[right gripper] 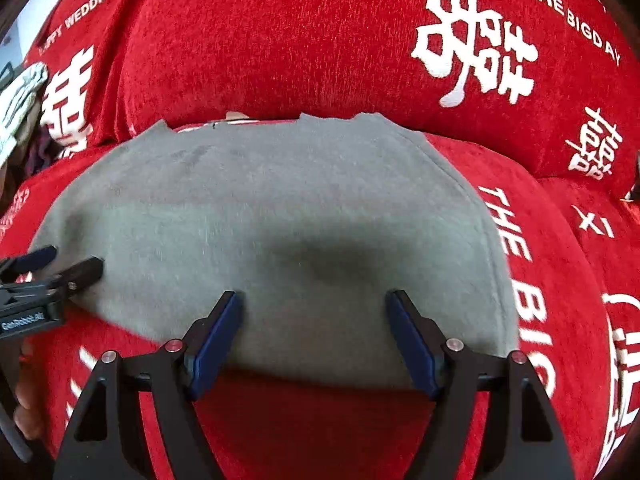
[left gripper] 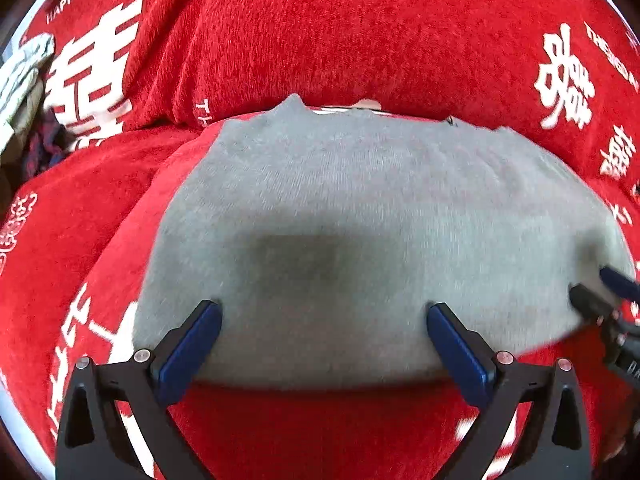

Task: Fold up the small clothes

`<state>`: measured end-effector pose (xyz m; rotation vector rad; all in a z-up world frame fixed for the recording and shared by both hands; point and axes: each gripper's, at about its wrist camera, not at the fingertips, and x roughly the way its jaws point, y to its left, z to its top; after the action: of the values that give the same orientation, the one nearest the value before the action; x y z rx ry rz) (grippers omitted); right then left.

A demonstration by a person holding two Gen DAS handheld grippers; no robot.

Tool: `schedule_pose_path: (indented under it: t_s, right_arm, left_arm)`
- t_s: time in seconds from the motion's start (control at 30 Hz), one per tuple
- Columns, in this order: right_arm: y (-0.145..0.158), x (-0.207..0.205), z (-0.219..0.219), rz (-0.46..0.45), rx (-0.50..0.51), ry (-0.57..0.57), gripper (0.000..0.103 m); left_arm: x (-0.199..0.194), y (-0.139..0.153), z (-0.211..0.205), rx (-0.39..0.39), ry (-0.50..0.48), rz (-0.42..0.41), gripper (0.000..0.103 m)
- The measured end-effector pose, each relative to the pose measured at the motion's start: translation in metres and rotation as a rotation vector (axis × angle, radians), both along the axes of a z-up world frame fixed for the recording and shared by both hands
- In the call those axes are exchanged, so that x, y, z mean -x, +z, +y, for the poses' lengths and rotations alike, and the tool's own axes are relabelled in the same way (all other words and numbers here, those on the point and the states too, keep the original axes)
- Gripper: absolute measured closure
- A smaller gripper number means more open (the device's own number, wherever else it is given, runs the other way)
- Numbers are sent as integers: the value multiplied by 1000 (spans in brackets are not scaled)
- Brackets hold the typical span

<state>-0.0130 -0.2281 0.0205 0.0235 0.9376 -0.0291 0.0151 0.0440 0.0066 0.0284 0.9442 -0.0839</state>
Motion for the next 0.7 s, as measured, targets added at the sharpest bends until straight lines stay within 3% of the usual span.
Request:
schedule_pose_path:
  t_s: [0.2, 0.33, 0.4, 0.5, 0.63, 0.7]
  right_arm:
    - [2, 13, -4, 2, -11, 4, 25]
    - [11, 25, 0, 24, -19, -1, 24]
    - [20, 33, -2, -12, -52, -13, 24]
    - [26, 33, 3, -37, -49, -13, 24]
    - [23, 27, 14, -22, -60, 4, 24]
    - [20, 24, 22, -13, -60, 17, 24]
  left_arm:
    - [15, 4, 5, 14, -9, 7, 0]
    - [33, 20, 30, 112, 36, -39, 0]
    - [34, 22, 58, 207, 102, -43, 0]
    - [23, 5, 98, 423, 156, 45, 0]
    - [19, -2, 127, 714, 112, 43, 0]
    - [12, -8, 136, 823, 100, 49, 0]
